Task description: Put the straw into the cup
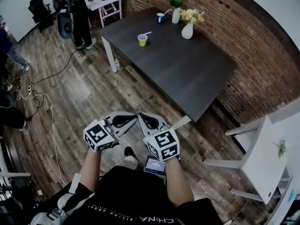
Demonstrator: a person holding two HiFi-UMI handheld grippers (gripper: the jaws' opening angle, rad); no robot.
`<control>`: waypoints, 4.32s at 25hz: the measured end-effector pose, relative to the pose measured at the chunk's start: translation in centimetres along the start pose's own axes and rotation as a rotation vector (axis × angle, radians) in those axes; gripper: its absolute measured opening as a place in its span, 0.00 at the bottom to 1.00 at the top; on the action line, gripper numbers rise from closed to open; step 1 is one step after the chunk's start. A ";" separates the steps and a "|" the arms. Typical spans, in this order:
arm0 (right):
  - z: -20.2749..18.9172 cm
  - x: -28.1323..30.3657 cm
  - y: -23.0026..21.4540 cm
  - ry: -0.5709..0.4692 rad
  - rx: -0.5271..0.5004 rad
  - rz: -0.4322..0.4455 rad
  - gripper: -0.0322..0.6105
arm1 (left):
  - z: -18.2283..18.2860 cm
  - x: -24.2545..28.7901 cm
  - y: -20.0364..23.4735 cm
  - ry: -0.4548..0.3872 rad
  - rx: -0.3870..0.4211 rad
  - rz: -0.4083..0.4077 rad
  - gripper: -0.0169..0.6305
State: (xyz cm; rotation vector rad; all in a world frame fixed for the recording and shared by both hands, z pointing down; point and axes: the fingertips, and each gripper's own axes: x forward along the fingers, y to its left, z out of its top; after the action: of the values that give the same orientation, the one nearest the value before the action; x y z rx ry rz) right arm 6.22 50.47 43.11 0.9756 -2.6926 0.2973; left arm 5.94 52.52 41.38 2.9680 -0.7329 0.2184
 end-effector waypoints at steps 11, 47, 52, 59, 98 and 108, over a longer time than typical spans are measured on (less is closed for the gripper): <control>3.5 9.0 -2.5 0.030 -0.016 -0.077 0.06 | 0.4 -1.4 10.1 -0.025 0.015 -0.019 0.01; 9.4 26.4 -32.1 0.054 0.095 -0.057 0.06 | 0.4 13.9 40.9 0.008 -0.137 0.143 0.01; 9.1 28.7 -33.8 0.074 0.127 -0.061 0.06 | -0.5 14.5 44.1 0.011 -0.175 0.145 0.01; 10.5 33.6 -38.4 0.067 0.149 -0.130 0.06 | -1.6 15.9 52.5 0.012 -0.167 0.120 0.01; 15.0 42.6 -51.2 0.063 0.240 -0.201 0.06 | -3.8 22.7 70.4 0.122 -0.217 0.143 0.22; 13.6 43.9 -52.3 0.096 0.264 -0.174 0.06 | -8.0 25.2 72.9 0.293 -0.195 0.117 0.22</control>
State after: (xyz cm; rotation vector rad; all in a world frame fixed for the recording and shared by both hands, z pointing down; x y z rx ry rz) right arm 5.36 -18.92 49.24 1.2271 -2.5040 0.6583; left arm -7.06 -22.52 56.09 2.6338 -0.8349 0.5418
